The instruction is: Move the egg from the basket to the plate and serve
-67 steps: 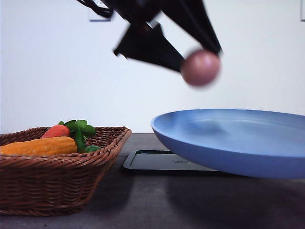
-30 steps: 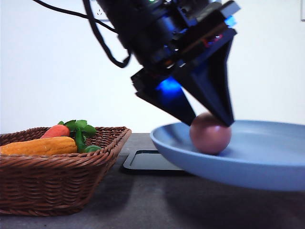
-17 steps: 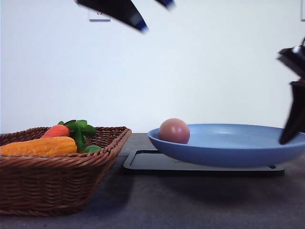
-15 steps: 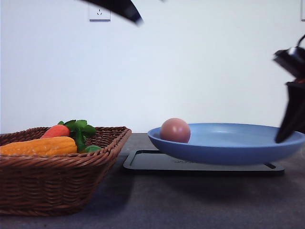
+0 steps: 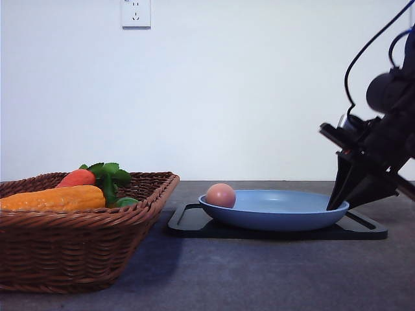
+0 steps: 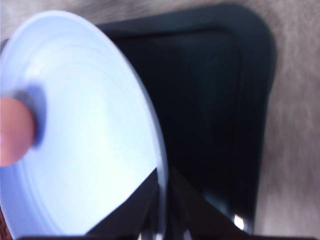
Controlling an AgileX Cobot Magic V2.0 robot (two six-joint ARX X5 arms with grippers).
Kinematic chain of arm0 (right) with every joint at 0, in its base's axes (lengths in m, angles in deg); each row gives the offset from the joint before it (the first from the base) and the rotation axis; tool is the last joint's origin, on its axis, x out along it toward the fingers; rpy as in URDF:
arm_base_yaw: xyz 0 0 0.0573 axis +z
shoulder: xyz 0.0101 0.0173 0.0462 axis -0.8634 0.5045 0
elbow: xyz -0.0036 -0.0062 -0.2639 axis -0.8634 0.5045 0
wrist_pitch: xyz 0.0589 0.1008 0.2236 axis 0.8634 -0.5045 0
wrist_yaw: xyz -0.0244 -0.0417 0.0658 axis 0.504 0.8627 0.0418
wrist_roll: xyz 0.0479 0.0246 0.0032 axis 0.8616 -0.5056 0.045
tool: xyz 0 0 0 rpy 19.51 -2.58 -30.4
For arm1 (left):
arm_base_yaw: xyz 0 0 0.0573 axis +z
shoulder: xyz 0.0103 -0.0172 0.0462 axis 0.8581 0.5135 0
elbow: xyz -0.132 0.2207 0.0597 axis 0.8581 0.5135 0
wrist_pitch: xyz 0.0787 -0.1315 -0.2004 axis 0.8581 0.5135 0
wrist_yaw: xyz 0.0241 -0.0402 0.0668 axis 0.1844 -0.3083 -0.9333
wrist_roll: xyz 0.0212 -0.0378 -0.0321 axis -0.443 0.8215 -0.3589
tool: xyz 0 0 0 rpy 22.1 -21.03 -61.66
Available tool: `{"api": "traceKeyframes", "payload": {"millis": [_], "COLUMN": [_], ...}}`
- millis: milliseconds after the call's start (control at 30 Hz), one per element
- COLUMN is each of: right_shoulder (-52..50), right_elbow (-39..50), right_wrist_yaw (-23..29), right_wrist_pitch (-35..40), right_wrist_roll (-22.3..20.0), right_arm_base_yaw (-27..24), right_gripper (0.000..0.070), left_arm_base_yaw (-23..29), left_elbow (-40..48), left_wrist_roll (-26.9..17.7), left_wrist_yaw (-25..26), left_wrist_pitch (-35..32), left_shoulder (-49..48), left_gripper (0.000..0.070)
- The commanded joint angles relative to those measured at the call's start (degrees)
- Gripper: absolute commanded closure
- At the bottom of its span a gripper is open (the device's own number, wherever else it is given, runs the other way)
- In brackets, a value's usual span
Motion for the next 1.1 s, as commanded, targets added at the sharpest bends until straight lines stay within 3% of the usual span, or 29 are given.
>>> {"api": "traceKeyframes", "payload": {"millis": [0, 167, 233, 667, 833, 1000, 1067], "right_shoulder": [1.66, 1.81, 1.77, -3.87, -9.80, -16.74, -19.52], "right_elbow": [-1.27, -1.33, -1.38, -1.40, -1.40, -1.39, -1.36], "right_wrist_yaw": [0.30, 0.35, 0.34, -0.52, -5.09, -6.43, -5.65], "right_wrist_pitch": [0.74, 1.45, 1.73, 2.86, 2.25, -2.24, -5.13], "right_wrist_roll": [-0.02, -0.11, -0.10, -0.81, -0.95, -3.39, -5.60], "right_arm_base_yaw": [-0.04, -0.37, -0.41, -6.67, -10.85, -13.16, -13.21], "right_gripper": [0.0698, 0.0528, 0.0489, 0.0486, 0.0497, 0.0657, 0.0700], "left_arm_base_yaw": [-0.39, -0.37, -0.37, -0.36, 0.44, 2.76, 4.20], "left_elbow": [-0.92, -0.92, -0.92, -0.92, -0.92, -0.92, -0.92], "left_wrist_roll": [0.50, 1.20, 1.19, 0.87, -0.53, -1.90, -2.81], "left_wrist_yaw": [-0.53, -1.37, -1.55, -5.63, -7.38, -8.39, -8.41], "left_wrist_pitch": [0.07, 1.31, 1.37, 0.68, -1.37, -3.20, -3.30], "left_shoulder": [0.16, 0.00, 0.08, 2.23, 5.15, 10.22, 12.70], "left_gripper": [0.0308, 0.0308, 0.0308, 0.0328, 0.0450, 0.0658, 0.0700]}}
